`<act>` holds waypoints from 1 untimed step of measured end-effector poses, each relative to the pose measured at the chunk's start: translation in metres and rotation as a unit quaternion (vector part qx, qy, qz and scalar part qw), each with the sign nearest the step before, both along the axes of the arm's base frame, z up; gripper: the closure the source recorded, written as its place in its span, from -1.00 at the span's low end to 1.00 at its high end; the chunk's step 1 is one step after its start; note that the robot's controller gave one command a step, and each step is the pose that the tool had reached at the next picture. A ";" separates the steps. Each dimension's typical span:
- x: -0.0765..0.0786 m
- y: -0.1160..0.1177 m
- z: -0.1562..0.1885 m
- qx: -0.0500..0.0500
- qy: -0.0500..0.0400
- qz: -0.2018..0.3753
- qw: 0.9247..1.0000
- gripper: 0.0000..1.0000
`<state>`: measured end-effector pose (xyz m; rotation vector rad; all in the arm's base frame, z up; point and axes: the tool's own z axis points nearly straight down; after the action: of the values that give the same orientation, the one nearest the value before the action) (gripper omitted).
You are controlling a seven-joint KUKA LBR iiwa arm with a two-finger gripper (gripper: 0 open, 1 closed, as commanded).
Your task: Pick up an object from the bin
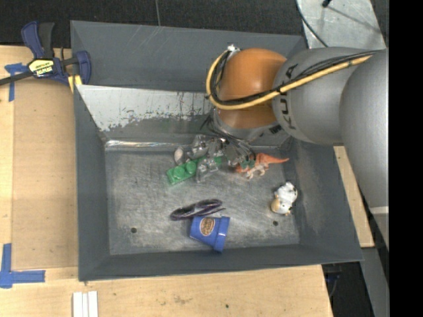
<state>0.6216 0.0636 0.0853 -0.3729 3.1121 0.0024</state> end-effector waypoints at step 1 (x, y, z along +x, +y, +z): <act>-0.002 0.000 0.015 -0.001 0.005 0.000 1.000 1.00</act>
Offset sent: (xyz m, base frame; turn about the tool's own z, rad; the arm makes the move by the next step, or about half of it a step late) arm -0.0001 -0.0002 0.0559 0.0000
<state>0.6196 0.0633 0.1004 -0.3735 3.1223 0.0013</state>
